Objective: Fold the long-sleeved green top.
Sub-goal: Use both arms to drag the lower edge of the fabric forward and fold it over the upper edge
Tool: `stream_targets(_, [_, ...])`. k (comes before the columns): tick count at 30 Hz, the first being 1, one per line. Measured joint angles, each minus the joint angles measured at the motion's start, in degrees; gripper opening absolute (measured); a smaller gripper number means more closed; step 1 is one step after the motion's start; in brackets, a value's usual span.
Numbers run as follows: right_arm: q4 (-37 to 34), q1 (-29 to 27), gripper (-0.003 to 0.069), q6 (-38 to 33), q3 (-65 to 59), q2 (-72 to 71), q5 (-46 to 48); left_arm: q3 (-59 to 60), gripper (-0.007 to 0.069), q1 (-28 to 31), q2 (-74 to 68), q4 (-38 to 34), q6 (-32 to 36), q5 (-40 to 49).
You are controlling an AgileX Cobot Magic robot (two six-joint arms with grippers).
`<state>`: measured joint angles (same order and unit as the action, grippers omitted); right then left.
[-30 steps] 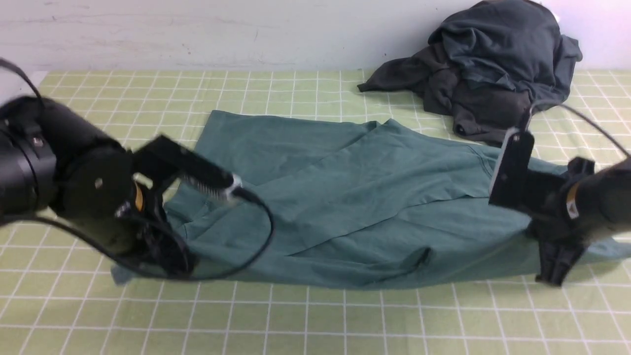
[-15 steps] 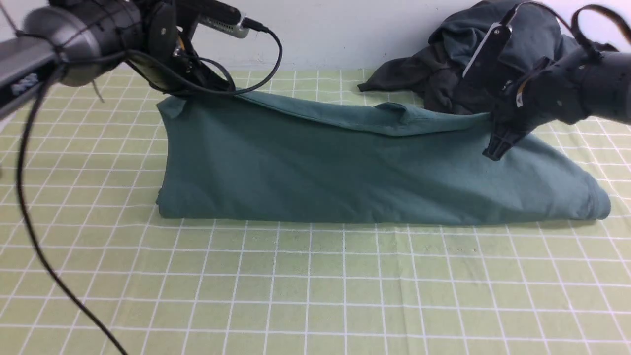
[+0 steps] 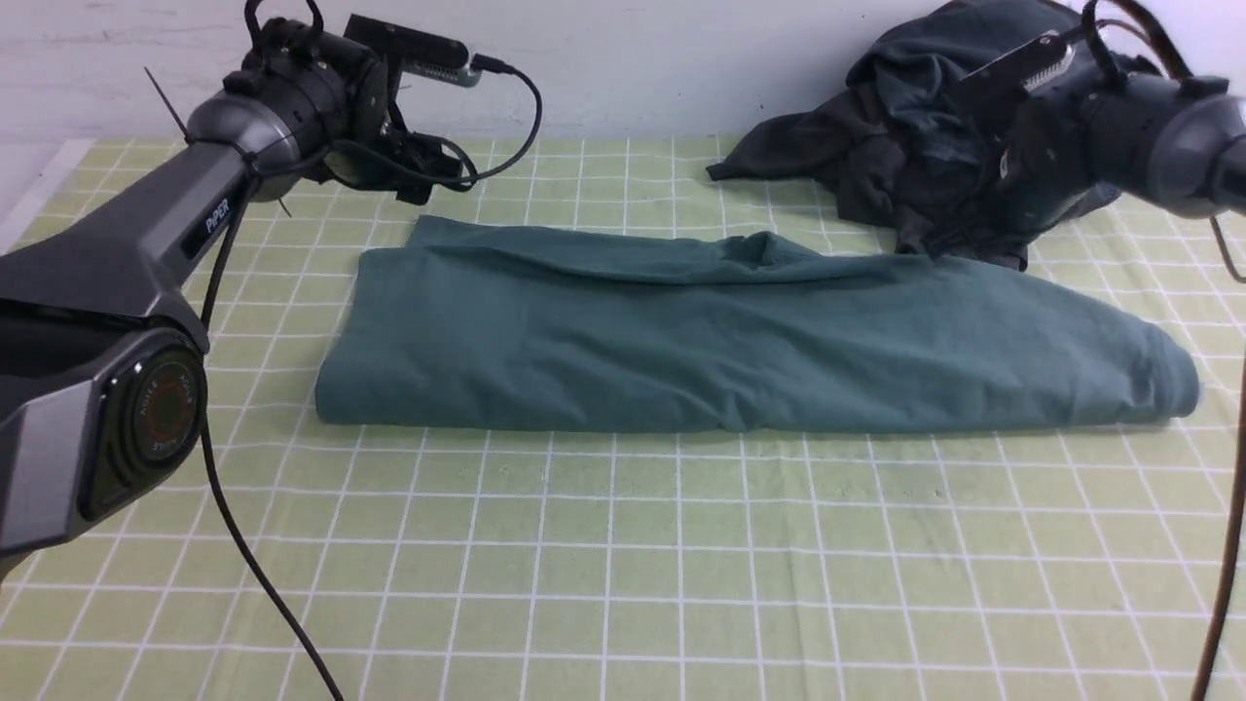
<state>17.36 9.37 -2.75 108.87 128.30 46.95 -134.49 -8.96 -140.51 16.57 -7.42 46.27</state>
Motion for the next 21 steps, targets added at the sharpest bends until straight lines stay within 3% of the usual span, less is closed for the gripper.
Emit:
stream_targets(2, [-9.95,1.22,0.0096,-9.61,0.2,0.11,1.83,-1.01,0.0462,-0.18,1.04,-1.69,2.68,3.7])
stream_targets(3, [-12.44,1.49,0.0076,-11.95,0.25,0.28,1.92,-1.08,0.0447,-0.24,1.25,-1.94,3.38,4.07])
stream_targets(4, [-20.03,2.22,0.0034,-18.96,0.25,1.13,1.77,-1.31,0.0392,-0.42,1.81,-3.71,5.56,6.68])
stream_targets(5, [-26.08,2.78,0.0013,-24.71,0.25,2.19,0.91,-1.44,0.0347,-0.58,2.08,-4.77,7.08,8.29])
stream_targets(6, [-33.72,3.34,0.0,-31.23,0.25,3.81,-0.8,-1.48,0.0248,-0.78,2.42,-6.88,10.09,11.26])
stream_targets(10, [-50.05,4.22,-0.0011,-49.07,0.54,9.73,-14.77,-1.5,0.004,-1.78,3.43,-12.78,17.62,21.43])
stream_targets(13, [-61.28,4.16,-0.0005,-54.14,2.34,13.43,-29.87,-1.5,0.0005,-2.33,4.63,-15.48,21.12,24.41])
stream_targets(14, [-62.15,4.07,-0.0004,-54.14,2.49,13.99,-29.87,-1.5,0.0004,-2.41,4.73,-15.65,21.38,24.48])
stream_targets(16, [-71.75,3.08,0.0031,-55.38,4.6,15.9,-36.4,-1.5,-0.0002,-2.51,6.35,-16.57,21.91,24.58])
stream_targets(18, [-77.34,1.44,0.0075,-55.57,5.81,15.78,-37.54,-1.5,-0.0003,-2.51,7.57,-16.57,21.96,24.65])
stream_targets(21, [-79.03,-1.33,0.0134,-55.64,6.27,13.85,-35.39,-0.89,-0.0003,-2.46,9.75,-16.21,21.96,24.65])
